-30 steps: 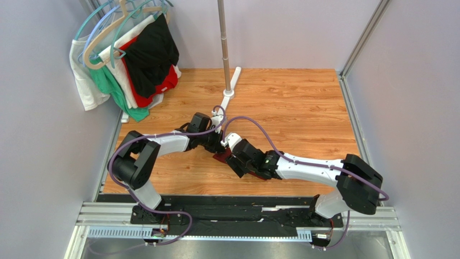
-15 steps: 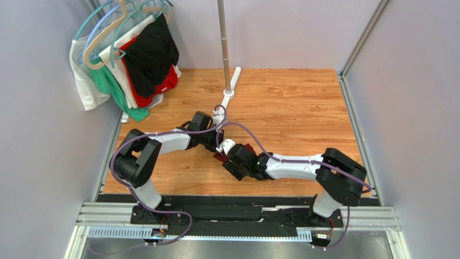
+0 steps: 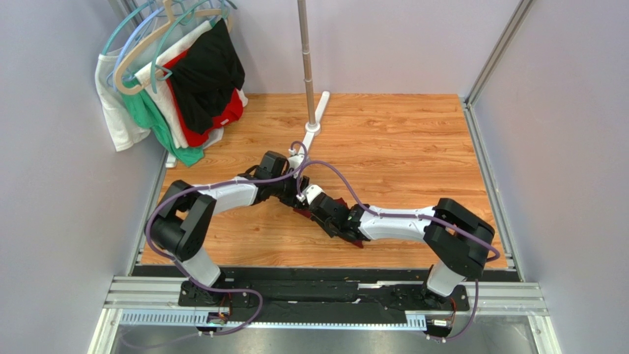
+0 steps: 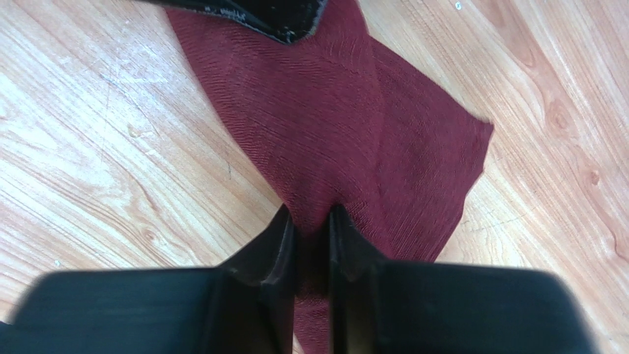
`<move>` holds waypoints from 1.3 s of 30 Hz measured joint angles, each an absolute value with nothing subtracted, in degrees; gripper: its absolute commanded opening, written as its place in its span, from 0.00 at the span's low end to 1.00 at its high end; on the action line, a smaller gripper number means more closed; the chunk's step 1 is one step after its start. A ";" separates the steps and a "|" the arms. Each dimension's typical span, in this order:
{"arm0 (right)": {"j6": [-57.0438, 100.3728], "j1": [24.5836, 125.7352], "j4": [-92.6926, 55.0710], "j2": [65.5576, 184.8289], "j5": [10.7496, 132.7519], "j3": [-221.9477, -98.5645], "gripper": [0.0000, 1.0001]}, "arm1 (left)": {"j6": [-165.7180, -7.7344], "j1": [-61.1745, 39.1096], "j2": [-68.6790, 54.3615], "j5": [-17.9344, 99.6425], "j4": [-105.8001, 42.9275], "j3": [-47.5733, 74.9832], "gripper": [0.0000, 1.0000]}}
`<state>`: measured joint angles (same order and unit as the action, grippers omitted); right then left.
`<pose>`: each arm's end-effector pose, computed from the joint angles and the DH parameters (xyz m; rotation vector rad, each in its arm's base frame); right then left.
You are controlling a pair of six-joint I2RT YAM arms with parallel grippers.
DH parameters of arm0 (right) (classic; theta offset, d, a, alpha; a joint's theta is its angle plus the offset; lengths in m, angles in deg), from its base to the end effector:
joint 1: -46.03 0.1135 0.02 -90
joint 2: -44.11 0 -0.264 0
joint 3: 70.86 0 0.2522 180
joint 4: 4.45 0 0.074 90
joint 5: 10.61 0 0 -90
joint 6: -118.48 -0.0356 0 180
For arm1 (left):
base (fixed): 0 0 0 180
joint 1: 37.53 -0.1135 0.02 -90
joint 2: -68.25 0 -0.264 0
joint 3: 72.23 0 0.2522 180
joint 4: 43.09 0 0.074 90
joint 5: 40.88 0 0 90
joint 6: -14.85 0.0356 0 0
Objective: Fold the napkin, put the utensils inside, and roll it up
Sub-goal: Roll the napkin at the center of the board.
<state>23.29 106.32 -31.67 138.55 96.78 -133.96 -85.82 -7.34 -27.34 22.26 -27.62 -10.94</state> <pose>0.1640 0.2659 0.1534 -1.0697 2.2852 0.0595 0.2706 -0.1760 0.1534 0.6401 2.4298 -0.8801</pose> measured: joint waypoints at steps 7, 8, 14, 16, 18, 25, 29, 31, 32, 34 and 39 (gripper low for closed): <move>22.68 105.73 -33.61 138.55 94.44 -135.17 0.00 | -88.99 -8.25 -17.11 27.86 -25.65 -13.82 0.84; 22.59 105.43 -34.05 138.55 93.41 -135.47 0.00 | -89.58 -8.78 -15.39 28.78 -25.67 -14.83 0.84; 21.82 103.09 -35.34 137.87 85.74 -135.95 0.00 | -92.16 -11.05 -7.93 32.78 -26.20 -22.28 0.86; 21.52 101.87 -35.47 137.65 81.76 -135.95 0.00 | -92.69 -11.38 -6.30 33.19 -26.57 -24.86 0.88; 21.08 100.10 -35.38 137.61 77.39 -135.95 0.00 | -93.17 -11.40 -4.85 32.86 -27.49 -26.74 0.89; 20.18 93.63 -35.34 138.20 63.25 -135.95 0.00 | -95.86 -11.36 -0.24 27.97 -36.21 -32.25 0.91; 20.23 90.87 -35.30 140.43 54.84 -136.89 0.00 | -96.53 -11.31 -2.10 24.93 -41.63 -33.60 0.90; 20.29 89.67 -35.25 141.52 51.45 -137.33 0.00 | -96.73 -11.31 -4.28 23.97 -43.88 -33.62 0.87; 20.32 88.95 -35.23 142.02 49.57 -137.46 0.00 | -96.75 -11.31 -5.31 23.64 -44.67 -33.62 0.86; 20.34 87.81 -35.08 142.79 46.75 -137.53 0.00 | -96.86 -11.31 -6.89 22.99 -45.95 -33.65 0.82; 20.34 84.73 -34.68 145.12 39.82 -137.96 0.00 | -97.23 -11.31 -8.09 20.76 -49.47 -34.24 0.79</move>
<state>20.34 84.73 -34.68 145.12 39.82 -137.96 -97.23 -11.31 -8.09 20.76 -49.47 -34.24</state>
